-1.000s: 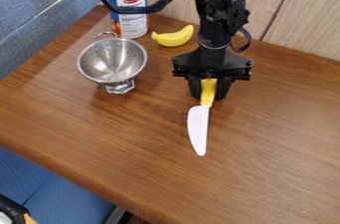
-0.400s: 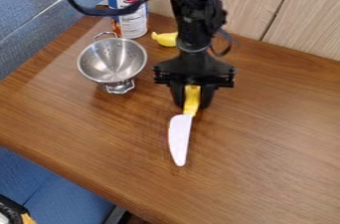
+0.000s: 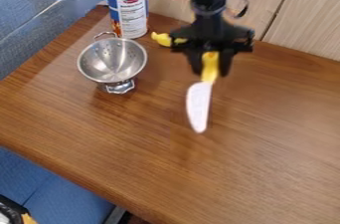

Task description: Put the knife to the top middle of the table

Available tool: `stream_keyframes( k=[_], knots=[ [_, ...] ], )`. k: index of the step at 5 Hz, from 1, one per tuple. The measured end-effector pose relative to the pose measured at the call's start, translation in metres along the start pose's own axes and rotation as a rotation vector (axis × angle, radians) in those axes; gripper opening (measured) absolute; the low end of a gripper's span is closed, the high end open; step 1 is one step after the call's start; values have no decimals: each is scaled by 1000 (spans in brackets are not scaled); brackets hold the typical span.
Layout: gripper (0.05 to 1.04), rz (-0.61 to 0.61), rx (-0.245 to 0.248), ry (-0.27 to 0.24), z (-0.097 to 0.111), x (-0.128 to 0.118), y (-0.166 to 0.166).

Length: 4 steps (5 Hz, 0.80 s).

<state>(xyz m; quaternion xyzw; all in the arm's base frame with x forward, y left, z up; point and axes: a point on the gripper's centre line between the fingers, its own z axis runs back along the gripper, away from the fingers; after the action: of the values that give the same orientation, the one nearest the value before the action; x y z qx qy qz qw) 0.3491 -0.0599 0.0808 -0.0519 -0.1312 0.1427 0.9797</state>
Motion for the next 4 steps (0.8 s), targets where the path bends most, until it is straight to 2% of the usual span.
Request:
stream_keyframes(
  k=[1,2,4],
  knots=[
    [476,1,-39,-24,7,19,-30],
    [476,10,-47,-30,-2,35,-54],
    [476,-8,-12,-23,-39,52,-73]
  ],
)
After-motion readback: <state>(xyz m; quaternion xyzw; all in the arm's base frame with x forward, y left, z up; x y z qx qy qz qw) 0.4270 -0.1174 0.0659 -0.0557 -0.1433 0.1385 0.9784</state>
